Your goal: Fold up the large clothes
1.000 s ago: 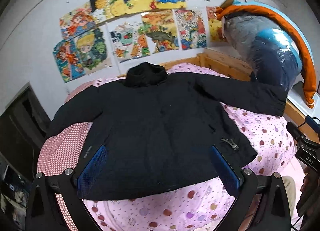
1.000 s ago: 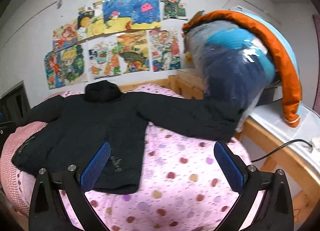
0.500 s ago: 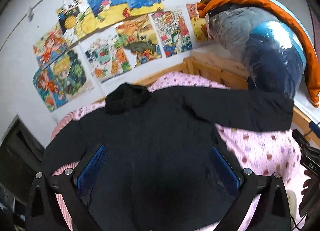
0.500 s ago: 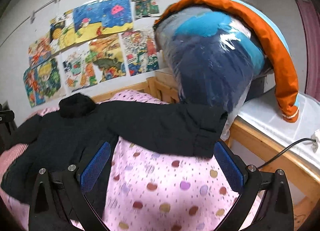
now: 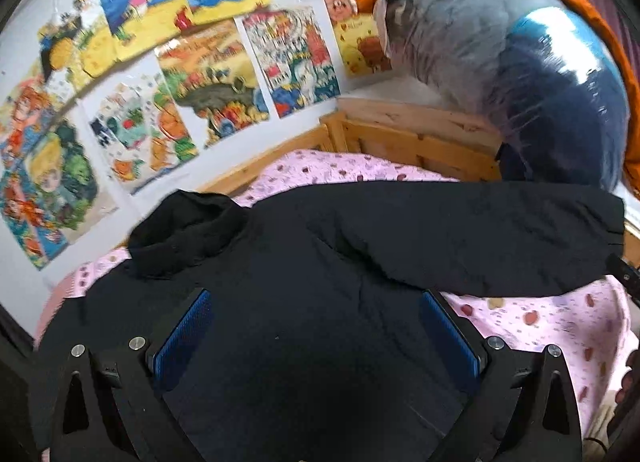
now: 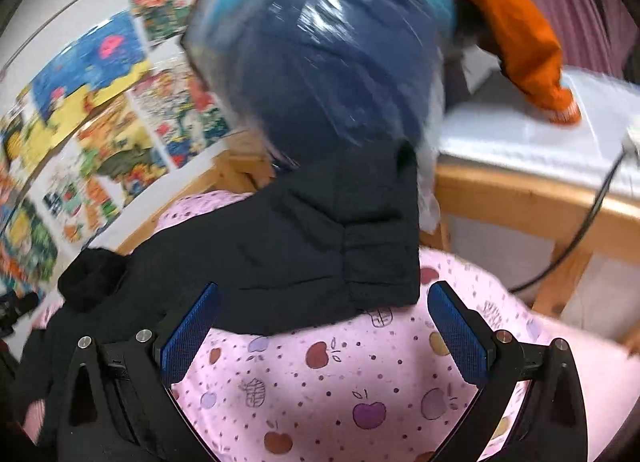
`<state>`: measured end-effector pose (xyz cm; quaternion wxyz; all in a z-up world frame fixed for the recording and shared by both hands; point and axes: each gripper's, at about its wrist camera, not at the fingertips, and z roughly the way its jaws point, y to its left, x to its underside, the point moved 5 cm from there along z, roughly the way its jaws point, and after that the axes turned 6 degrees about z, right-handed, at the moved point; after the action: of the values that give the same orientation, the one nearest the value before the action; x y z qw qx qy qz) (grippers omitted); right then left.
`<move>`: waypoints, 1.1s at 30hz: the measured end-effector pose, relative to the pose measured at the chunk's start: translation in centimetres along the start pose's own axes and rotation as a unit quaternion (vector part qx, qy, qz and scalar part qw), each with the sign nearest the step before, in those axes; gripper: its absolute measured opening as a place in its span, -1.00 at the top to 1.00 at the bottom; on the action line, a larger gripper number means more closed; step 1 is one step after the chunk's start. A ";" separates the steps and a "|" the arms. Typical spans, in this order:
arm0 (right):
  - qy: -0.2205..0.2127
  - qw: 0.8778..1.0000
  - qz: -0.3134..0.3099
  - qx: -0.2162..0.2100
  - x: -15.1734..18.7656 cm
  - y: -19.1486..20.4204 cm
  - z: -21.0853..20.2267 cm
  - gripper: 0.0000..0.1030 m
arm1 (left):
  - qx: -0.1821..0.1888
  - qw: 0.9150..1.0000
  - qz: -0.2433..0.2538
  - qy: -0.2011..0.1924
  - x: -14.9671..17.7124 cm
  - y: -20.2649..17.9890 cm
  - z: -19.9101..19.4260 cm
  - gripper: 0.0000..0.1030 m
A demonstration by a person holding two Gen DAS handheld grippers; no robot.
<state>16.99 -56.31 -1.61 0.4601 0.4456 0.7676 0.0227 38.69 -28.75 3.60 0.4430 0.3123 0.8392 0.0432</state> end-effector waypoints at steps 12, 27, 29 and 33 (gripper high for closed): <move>0.028 0.997 0.071 -0.008 3.1 -0.1 5.3 -0.98 | 0.009 0.996 -0.072 0.042 0.3 2.6 16.9 -1.00; -0.010 0.989 0.141 0.043 2.3 1.1 6.8 0.26 | 0.051 0.981 -0.131 0.137 3.8 4.5 25.8 -1.00; -0.018 0.992 0.112 0.049 1.9 3.0 6.6 0.54 | 0.056 0.981 -0.129 0.136 3.8 4.6 25.6 -1.00; -0.046 0.997 0.041 0.052 0.6 6.7 5.3 0.65 | 0.062 0.981 -0.128 0.131 3.6 5.9 24.8 -1.00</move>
<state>25.17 -53.79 -2.09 0.4694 0.5012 0.7268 -0.0190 59.22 -27.10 -11.87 0.3107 0.2209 0.9241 -0.0247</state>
